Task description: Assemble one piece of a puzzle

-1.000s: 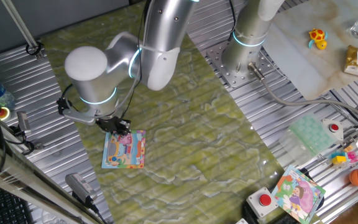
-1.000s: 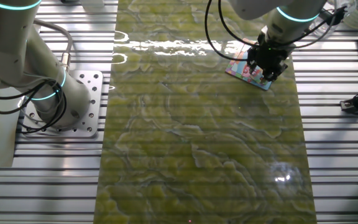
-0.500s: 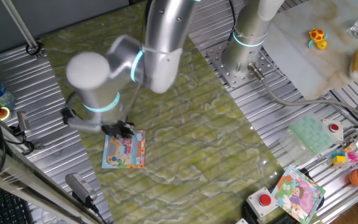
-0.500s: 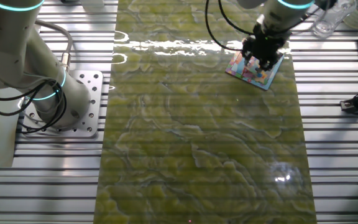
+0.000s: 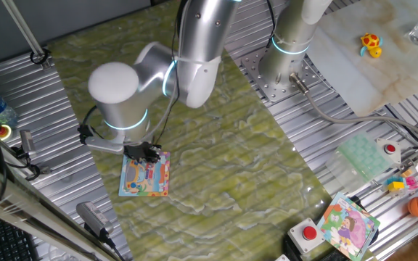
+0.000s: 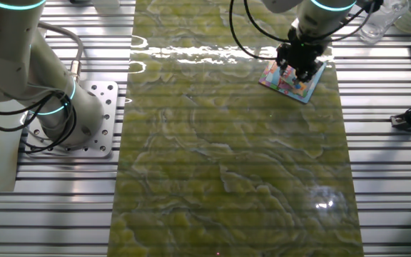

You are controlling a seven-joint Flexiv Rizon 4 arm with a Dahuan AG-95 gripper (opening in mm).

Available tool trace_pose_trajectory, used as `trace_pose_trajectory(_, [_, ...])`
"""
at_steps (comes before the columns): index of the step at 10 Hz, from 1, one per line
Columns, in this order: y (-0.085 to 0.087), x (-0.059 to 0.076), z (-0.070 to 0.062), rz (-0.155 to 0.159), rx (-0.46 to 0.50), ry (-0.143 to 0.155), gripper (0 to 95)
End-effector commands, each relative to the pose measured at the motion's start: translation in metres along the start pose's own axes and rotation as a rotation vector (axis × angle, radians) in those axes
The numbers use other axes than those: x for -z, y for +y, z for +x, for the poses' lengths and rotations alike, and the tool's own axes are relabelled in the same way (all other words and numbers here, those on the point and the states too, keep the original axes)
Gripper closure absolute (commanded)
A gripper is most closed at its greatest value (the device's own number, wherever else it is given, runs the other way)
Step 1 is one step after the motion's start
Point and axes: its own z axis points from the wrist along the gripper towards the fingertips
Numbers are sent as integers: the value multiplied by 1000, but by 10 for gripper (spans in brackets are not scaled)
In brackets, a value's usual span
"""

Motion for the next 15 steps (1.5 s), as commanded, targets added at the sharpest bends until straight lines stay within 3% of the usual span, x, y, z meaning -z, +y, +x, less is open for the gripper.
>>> trace_pose_trajectory(1, [-6,1,2,-6,46,9,950])
trace_pose_trajectory(4, [-6,0,3,-19,83,-8,950])
trace_pose_trajectory(15, [6,-7,1,-52,82,-20,950])
